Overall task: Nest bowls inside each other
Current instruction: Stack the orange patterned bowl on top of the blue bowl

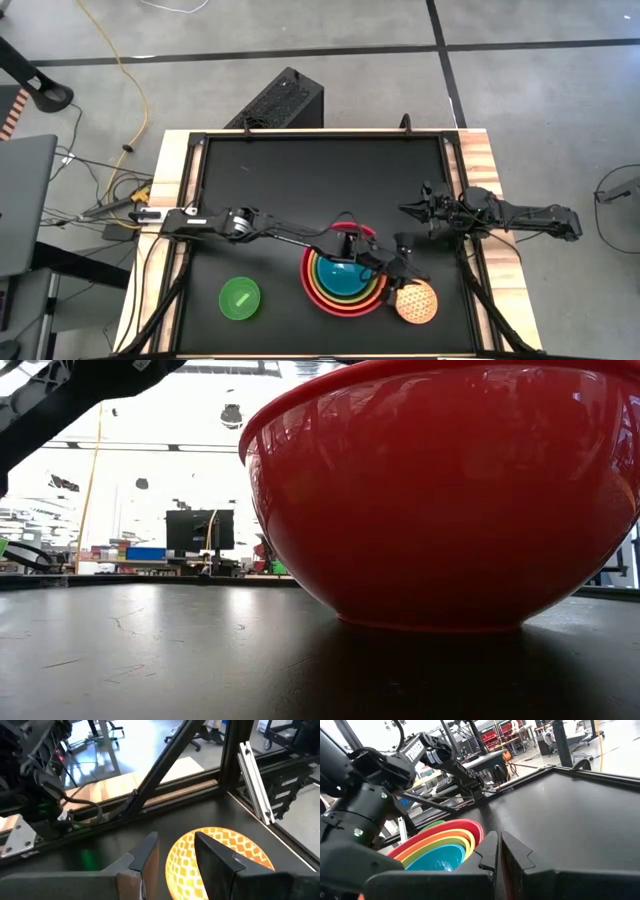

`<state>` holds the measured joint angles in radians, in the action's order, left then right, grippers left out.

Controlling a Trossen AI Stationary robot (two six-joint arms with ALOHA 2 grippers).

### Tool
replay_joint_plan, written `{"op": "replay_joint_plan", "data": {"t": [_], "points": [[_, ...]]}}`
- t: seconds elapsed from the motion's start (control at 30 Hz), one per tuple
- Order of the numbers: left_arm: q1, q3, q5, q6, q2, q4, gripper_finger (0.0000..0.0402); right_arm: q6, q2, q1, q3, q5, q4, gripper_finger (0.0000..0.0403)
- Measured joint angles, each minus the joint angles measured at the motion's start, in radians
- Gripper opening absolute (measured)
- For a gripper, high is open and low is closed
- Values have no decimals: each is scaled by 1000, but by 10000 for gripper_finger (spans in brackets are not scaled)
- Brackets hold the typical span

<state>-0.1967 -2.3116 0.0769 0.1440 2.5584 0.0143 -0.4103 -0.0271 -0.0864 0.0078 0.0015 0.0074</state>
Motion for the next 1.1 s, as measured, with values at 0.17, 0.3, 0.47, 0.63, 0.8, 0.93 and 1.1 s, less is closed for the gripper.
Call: {"op": "replay_joint_plan", "data": {"t": [0.17,0.3,0.47,0.63,0.8,0.93,1.1], "points": [[0,-10,-4,0,-2,18,116,0,0,0,0,0,0,38],[0,-35,-6,13,-29,153,116,0,0,0,0,0,0,38],[5,-42,-19,36,-168,437,116,0,0,0,0,0,0,38],[26,-44,-65,74,-359,816,116,0,0,0,0,0,0,38],[41,-42,-169,32,-502,1173,116,0,0,0,0,0,0,38],[49,-42,-163,-30,-595,1347,116,0,0,0,0,0,0,38],[45,152,-195,-100,-785,1379,116,0,0,0,0,0,0,38]]}}
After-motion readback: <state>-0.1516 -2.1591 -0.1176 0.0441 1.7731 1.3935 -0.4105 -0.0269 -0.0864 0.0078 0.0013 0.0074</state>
